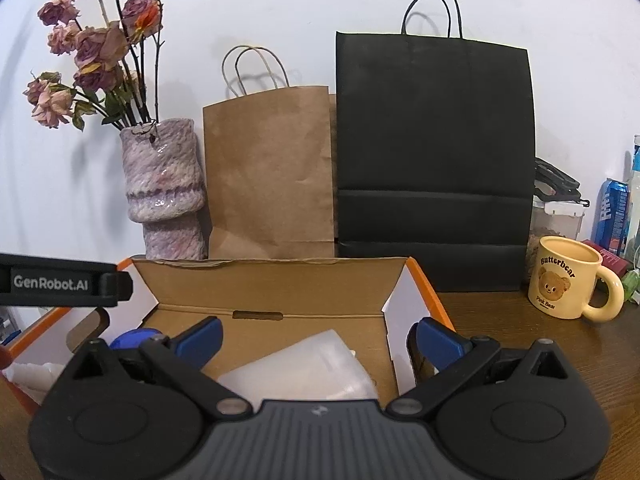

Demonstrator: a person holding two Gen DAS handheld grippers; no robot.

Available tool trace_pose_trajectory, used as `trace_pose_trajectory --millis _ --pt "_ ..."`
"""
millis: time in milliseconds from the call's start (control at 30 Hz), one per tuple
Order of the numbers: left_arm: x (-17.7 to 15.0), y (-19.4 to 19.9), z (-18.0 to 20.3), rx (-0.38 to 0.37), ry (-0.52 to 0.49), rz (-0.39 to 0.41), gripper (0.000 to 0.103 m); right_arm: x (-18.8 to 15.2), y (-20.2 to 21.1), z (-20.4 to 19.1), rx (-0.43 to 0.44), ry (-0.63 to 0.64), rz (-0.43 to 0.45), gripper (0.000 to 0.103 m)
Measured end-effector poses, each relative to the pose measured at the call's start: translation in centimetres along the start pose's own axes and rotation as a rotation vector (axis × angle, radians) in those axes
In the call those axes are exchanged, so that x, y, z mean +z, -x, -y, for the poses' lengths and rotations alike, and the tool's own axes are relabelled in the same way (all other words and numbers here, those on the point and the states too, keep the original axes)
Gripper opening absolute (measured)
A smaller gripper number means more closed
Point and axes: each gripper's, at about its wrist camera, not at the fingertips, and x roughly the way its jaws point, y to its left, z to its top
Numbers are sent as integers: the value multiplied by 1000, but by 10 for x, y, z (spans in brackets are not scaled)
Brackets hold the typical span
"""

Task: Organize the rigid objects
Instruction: 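Open both tools in the box and withdraw them toward the remaining caps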

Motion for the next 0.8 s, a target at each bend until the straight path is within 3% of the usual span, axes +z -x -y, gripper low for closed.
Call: trace_pose_trajectory --millis 800 --pt "-16 40 -9 -3 -3 5 103 -14 40 -1 3 15 10 103"
